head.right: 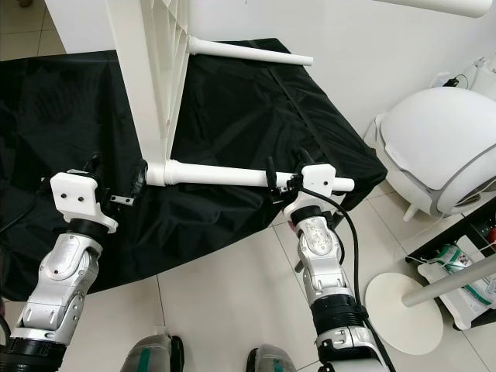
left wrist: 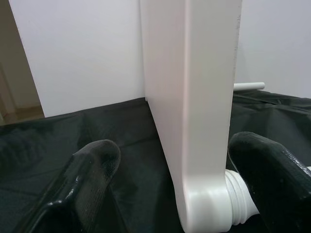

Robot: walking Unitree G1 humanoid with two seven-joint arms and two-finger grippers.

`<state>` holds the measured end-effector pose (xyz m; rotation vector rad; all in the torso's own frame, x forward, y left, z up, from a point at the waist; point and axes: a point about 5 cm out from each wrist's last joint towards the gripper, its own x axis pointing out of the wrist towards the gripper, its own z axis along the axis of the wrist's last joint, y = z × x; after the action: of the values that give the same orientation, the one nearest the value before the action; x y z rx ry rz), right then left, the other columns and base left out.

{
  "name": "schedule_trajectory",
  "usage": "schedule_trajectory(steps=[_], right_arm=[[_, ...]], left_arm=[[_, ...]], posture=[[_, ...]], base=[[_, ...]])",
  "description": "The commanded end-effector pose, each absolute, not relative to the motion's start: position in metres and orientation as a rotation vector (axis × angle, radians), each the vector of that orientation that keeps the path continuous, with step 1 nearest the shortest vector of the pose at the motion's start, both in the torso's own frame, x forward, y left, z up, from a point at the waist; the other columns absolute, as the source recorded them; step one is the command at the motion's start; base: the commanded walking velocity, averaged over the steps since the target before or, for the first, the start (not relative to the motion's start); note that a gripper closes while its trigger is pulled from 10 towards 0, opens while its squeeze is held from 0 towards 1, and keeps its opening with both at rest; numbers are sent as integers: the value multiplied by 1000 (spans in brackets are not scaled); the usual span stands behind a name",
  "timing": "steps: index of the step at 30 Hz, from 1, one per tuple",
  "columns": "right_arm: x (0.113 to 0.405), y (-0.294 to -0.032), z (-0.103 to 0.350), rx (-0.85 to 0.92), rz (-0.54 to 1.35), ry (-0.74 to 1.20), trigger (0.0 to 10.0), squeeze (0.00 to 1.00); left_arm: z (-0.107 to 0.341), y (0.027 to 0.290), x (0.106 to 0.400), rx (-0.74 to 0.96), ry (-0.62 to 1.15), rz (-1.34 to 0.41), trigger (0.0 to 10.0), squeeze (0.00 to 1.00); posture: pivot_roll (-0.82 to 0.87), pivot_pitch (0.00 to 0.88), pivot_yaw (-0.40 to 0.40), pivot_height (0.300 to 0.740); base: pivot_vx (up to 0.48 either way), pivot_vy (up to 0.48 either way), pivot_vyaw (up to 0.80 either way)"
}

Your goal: Building children table

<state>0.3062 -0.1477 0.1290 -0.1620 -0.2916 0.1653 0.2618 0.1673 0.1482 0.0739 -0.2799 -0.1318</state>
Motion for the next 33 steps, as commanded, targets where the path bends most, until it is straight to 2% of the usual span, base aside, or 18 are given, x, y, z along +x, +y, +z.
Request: schedule_trajectory(steps=[1, 13, 33], right_arm=[[307, -145, 134, -161, 174, -307, 10000, 0], [308, -141, 136, -195, 197, -314, 10000, 0], [308, -142, 135, -212, 190, -313, 10000, 0]], left_arm=[[148, 159, 260, 82, -272, -249, 10000, 0], [147, 159, 258, 81, -270, -241, 10000, 0], [147, 158, 259, 77, -266, -247, 10000, 0]], posture=[[37, 0, -31, 740], [40, 0, -38, 740], [40, 0, -37, 740]], base=[[0, 0, 0], [0, 0, 69], [0, 0, 800]])
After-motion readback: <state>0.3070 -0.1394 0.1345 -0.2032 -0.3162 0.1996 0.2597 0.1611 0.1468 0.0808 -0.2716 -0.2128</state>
